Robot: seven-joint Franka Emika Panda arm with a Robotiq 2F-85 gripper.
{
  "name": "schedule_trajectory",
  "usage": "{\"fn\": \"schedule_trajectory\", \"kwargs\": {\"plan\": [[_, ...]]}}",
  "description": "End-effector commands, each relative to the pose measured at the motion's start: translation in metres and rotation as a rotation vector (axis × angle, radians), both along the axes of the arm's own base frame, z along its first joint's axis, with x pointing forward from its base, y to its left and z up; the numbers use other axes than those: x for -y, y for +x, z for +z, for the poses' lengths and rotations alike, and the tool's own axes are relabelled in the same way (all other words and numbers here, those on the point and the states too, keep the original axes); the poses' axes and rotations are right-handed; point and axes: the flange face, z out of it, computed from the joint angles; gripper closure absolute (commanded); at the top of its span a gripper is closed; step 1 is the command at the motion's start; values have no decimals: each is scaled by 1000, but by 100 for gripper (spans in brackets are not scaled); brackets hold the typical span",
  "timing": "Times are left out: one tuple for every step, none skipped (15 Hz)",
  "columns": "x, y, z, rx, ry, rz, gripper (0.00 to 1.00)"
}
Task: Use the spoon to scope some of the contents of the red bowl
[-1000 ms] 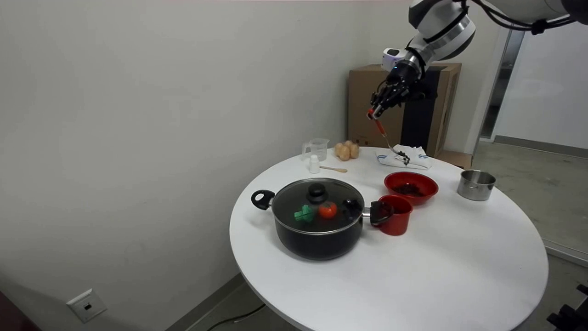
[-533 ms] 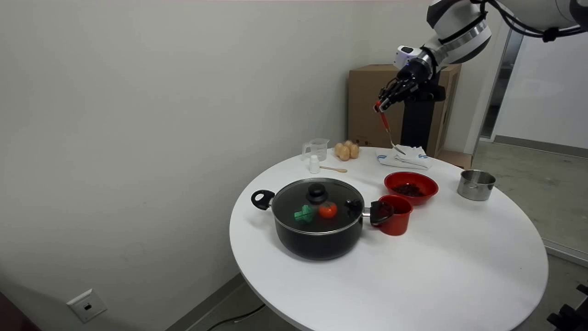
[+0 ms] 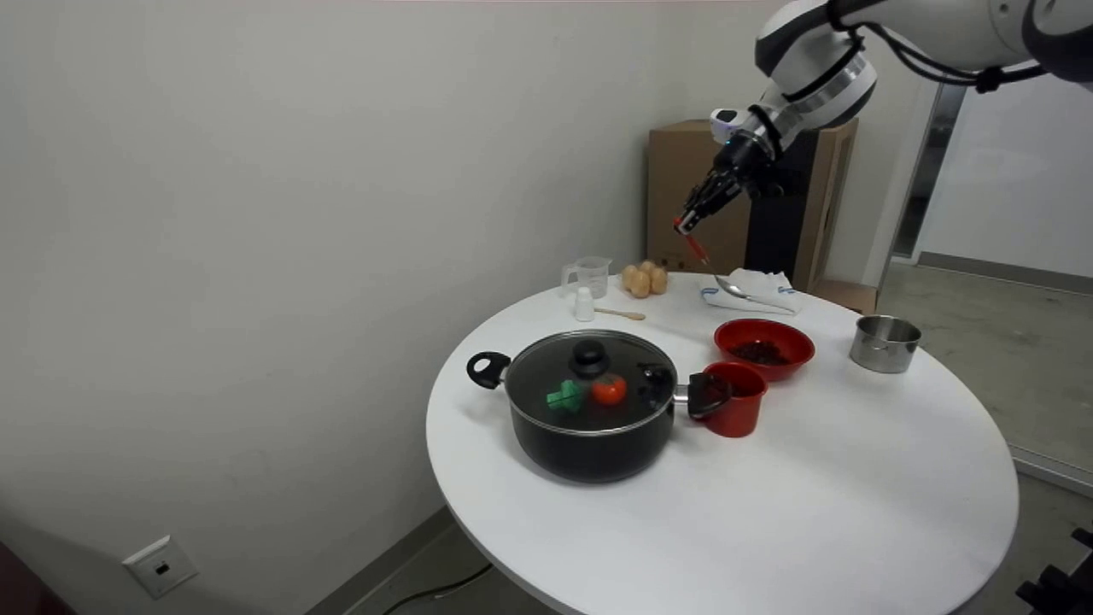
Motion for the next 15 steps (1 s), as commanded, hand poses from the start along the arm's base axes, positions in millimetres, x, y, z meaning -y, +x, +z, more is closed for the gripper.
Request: {"fn": "schedule_trajectory", "kwargs": {"plan": [[-67,21,-32,-62,-142,-32,95],[-85,22,-46,-91,-165,-25,95],[-103,21,-57,-122,-183,-16,95],[-117,19,-68,-159,-199,-5,95],[-128,16,-76,-192,-208,7,95],[-134,13,-83,-219,-219,12,95],[-140,12,-87,-239,-229,15,95],[-140,10,-89,-252,-237,14,95],[-140,10,-87,-257,-245,11,95],[-136,10,-84,-259,-254,0,95],[-132,11,-79,-261,-262,-11,95],[-128,11,-73,-262,-270,-19,95],[-123,11,-63,-263,-284,-25,95],[-120,11,-55,-264,-295,-24,95],[-117,11,-47,-268,-307,-25,95]]}}
